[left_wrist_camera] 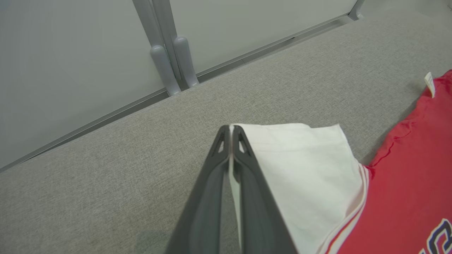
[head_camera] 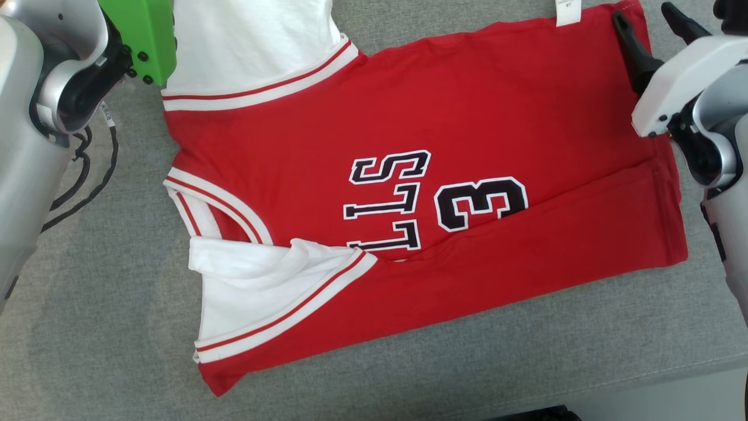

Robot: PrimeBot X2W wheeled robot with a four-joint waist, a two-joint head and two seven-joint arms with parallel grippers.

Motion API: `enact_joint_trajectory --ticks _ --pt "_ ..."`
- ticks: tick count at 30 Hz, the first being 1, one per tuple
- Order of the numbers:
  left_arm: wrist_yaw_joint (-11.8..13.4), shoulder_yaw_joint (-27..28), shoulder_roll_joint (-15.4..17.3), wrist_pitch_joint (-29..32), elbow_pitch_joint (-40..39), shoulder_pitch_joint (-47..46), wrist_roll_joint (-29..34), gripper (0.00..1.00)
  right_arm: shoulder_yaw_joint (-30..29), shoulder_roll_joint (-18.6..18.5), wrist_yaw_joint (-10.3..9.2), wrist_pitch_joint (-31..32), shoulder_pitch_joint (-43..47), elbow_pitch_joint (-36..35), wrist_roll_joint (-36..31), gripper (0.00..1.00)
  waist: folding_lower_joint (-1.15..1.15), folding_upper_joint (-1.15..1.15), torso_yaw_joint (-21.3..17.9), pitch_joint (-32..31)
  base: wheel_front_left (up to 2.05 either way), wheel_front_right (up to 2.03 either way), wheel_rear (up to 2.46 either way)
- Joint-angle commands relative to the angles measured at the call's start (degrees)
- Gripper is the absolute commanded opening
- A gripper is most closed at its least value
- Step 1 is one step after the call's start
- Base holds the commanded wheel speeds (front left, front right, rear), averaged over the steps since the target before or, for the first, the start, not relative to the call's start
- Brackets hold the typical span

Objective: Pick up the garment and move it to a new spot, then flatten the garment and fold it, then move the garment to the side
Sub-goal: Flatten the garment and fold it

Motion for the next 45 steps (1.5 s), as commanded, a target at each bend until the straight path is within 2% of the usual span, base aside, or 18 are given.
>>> enact_joint_trajectory --ticks 1,8,20,33,35,36,38,39,45 --pt "0.32 0.04 0.26 -0.13 -0.41 -0.4 -0.33 0.0 -0.6 0.77 -0.11 1.84 -0.85 0.59 -0.7 1.0 0.0 0.0 0.33 0.1 0.0 0.0 0.0" --pt "0.85 -0.16 0.73 0.07 -1.45 0.54 -0.49 0.0 -2.48 2.26 -0.11 9.36 -2.37 0.64 -3.24 1.0 0.0 0.0 0.61 0.0 0.0 0.0 0.0" --pt "1.23 -0.89 1.39 1.4 -2.26 0.76 -0.67 0.0 -3.57 2.19 -0.11 19.16 -3.44 -3.05 -5.14 1.0 0.0 0.0 -0.02 -0.41 0.0 0.0 0.0" --pt "0.97 -1.16 0.37 0.25 -2.57 0.05 -0.82 0.0 -5.45 3.41 -0.11 20.89 -5.4 -1.01 -5.74 0.99 0.0 0.0 1.47 0.84 0.0 0.0 0.0" --pt "0.84 -1.21 0.39 -0.04 -2.4 0.09 -0.85 0.0 -5.38 3.47 -0.11 20.74 -5.66 -1.06 -5.51 0.73 0.0 0.0 1.61 0.9 0.0 0.0 0.0" --pt "0.76 -1.26 0.4 -0.07 -2.31 0.1 -0.85 0.0 -5.19 3.49 -0.11 20.71 -5.81 -1.18 -5.38 0.48 0.0 0.0 1.67 0.88 0.0 0.0 0.0" --pt "0.72 -1.32 0.44 -0.23 -2.08 0.12 -0.88 0.0 -5.06 3.43 -0.11 20.65 -5.95 -1.3 -5.17 0.1 0.0 0.0 1.76 0.8 0.0 0.0 0.0" --pt "0.69 -1.33 0.45 -0.34 -1.99 0.12 -0.92 0.0 -5.0 3.38 -0.11 20.64 -5.94 -1.33 -5.09 0.0 0.0 0.0 1.8 0.75 0.0 0.0 0.0" --pt "0.6 -1.21 0.87 -1.71 -1.92 -0.62 0.03 0.0 -5.42 3.09 -0.11 19.69 -6.36 -2.16 -4.8 0.0 0.0 0.0 1.96 0.72 0.0 0.0 0.0"
